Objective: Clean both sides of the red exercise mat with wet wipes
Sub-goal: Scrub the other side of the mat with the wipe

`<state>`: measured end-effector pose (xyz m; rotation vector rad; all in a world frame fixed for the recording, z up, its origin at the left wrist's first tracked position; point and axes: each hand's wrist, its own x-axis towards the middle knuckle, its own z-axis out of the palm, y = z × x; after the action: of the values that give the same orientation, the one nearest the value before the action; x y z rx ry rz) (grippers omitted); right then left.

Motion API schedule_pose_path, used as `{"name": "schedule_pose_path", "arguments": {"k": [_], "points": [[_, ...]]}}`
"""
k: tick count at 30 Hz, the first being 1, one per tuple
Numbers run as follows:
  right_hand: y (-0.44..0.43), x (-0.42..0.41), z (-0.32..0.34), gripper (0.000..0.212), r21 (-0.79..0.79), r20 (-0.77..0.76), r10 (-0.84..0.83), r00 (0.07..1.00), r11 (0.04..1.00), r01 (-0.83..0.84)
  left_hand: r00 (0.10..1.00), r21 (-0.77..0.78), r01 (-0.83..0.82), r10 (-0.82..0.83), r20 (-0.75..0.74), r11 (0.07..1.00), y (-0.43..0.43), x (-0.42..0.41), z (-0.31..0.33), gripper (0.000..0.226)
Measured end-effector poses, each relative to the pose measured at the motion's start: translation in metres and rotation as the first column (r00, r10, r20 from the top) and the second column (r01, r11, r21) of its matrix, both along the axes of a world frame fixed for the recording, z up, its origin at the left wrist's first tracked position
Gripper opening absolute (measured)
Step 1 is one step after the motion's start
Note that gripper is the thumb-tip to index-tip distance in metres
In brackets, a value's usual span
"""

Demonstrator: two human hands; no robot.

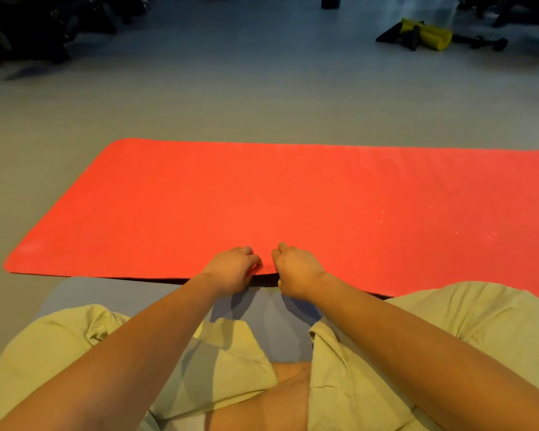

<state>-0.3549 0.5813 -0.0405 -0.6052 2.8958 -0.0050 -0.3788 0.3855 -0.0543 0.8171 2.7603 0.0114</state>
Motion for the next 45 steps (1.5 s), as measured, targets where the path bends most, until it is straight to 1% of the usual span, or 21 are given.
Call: {"name": "schedule_pose_path", "arguments": {"k": [1, 3, 5, 7, 10, 14, 18, 21, 25, 29, 32, 34, 36, 37, 38, 39, 40, 42, 45], "points": [[0.0, 0.001, 0.003, 0.032, 0.011, 0.015, -0.01, 1.0, 1.0, 0.01, 0.999, -0.006, 0.016, -0.016, -0.038, 1.0, -0.002, -0.001, 0.004, 0.027], [0.001, 0.005, 0.007, 0.033, 0.071, 0.069, -0.045, 0.997, 0.997, 0.04, 0.991, -0.075, 0.075, -0.083, -0.107, 0.994, -0.002, -0.001, 0.011, 0.022], [0.006, 0.01, 0.009, 0.036, 0.162, 0.105, -0.092, 0.99, 0.984, 0.074, 0.983, -0.161, 0.095, -0.118, -0.139, 0.982, 0.0, 0.003, 0.015, 0.026], [0.012, 0.014, 0.007, 0.037, 0.209, 0.11, -0.139, 0.984, 0.971, 0.114, 0.987, -0.216, 0.048, -0.08, -0.142, 0.975, 0.002, 0.007, 0.019, 0.03], [0.008, 0.019, 0.005, 0.032, 0.185, 0.084, -0.154, 0.984, 0.973, 0.137, 0.987, -0.26, 0.017, -0.059, -0.152, 0.966, 0.007, 0.008, 0.03, 0.034], [-0.001, 0.021, 0.007, 0.036, 0.139, -0.032, -0.147, 0.989, 0.979, 0.15, 0.978, -0.284, 0.022, -0.08, -0.193, 0.959, 0.011, -0.009, 0.055, 0.038], [0.008, 0.003, 0.017, 0.039, 0.084, -0.124, -0.136, 0.983, 0.986, 0.147, 0.97, -0.305, 0.019, -0.091, -0.223, 0.952, 0.013, -0.024, 0.081, 0.033], [0.007, -0.01, 0.025, 0.039, 0.071, -0.156, -0.12, 0.98, 0.989, 0.132, 0.97, -0.294, 0.014, -0.084, -0.228, 0.956, 0.007, -0.027, 0.086, 0.03], [-0.01, -0.015, 0.018, 0.039, 0.062, -0.175, -0.073, 0.982, 0.994, 0.085, 0.971, -0.281, -0.021, -0.047, -0.233, 0.96, -0.012, -0.03, 0.084, 0.032], [-0.038, -0.013, 0.0, 0.035, 0.064, -0.161, 0.026, 0.987, 0.998, -0.016, 0.985, -0.272, -0.087, 0.042, -0.166, 0.958, -0.047, -0.026, 0.064, 0.041], [-0.051, -0.007, -0.018, 0.032, 0.038, -0.097, 0.115, 0.989, 0.993, -0.112, 0.993, -0.271, -0.102, 0.08, -0.088, 0.957, -0.068, -0.015, 0.037, 0.044], [-0.048, -0.003, -0.032, 0.027, -0.008, -0.041, 0.156, 0.987, 0.988, -0.156, 0.994, -0.243, -0.112, 0.112, -0.018, 0.964, -0.076, -0.013, 0.025, 0.036], [-0.043, -0.005, -0.04, 0.016, -0.09, -0.005, 0.154, 0.988, 0.984, -0.154, 0.985, -0.191, -0.146, 0.161, 0.066, 0.971, -0.079, -0.02, 0.018, 0.024], [-0.042, -0.008, -0.042, 0.021, -0.147, 0.003, 0.143, 0.99, 0.979, -0.141, 0.975, -0.166, -0.173, 0.192, 0.111, 0.971, -0.078, -0.025, 0.016, 0.023], [-0.042, -0.011, -0.041, 0.031, -0.192, 0.014, 0.131, 0.991, 0.973, -0.126, 0.962, -0.14, -0.203, 0.224, 0.158, 0.969, -0.076, -0.03, 0.014, 0.028], [-0.043, -0.014, -0.039, 0.036, -0.235, 0.033, 0.117, 0.993, 0.966, -0.107, 0.945, -0.105, -0.238, 0.255, 0.203, 0.966, -0.072, -0.036, 0.013, 0.033], [-0.046, -0.017, -0.036, 0.035, -0.278, 0.04, 0.112, 0.993, 0.956, -0.096, 0.933, -0.066, -0.265, 0.273, 0.235, 0.962, -0.068, -0.043, 0.012, 0.034], [-0.053, -0.022, -0.036, 0.022, -0.336, 0.03, 0.126, 0.992, 0.936, -0.109, 0.927, -0.006, -0.281, 0.273, 0.259, 0.96, -0.06, -0.056, 0.006, 0.04], [-0.061, -0.022, -0.049, 0.014, -0.397, 0.008, 0.137, 0.991, 0.91, -0.123, 0.937, -0.02, -0.284, 0.281, 0.205, 0.959, -0.054, -0.072, -0.006, 0.068]]}}
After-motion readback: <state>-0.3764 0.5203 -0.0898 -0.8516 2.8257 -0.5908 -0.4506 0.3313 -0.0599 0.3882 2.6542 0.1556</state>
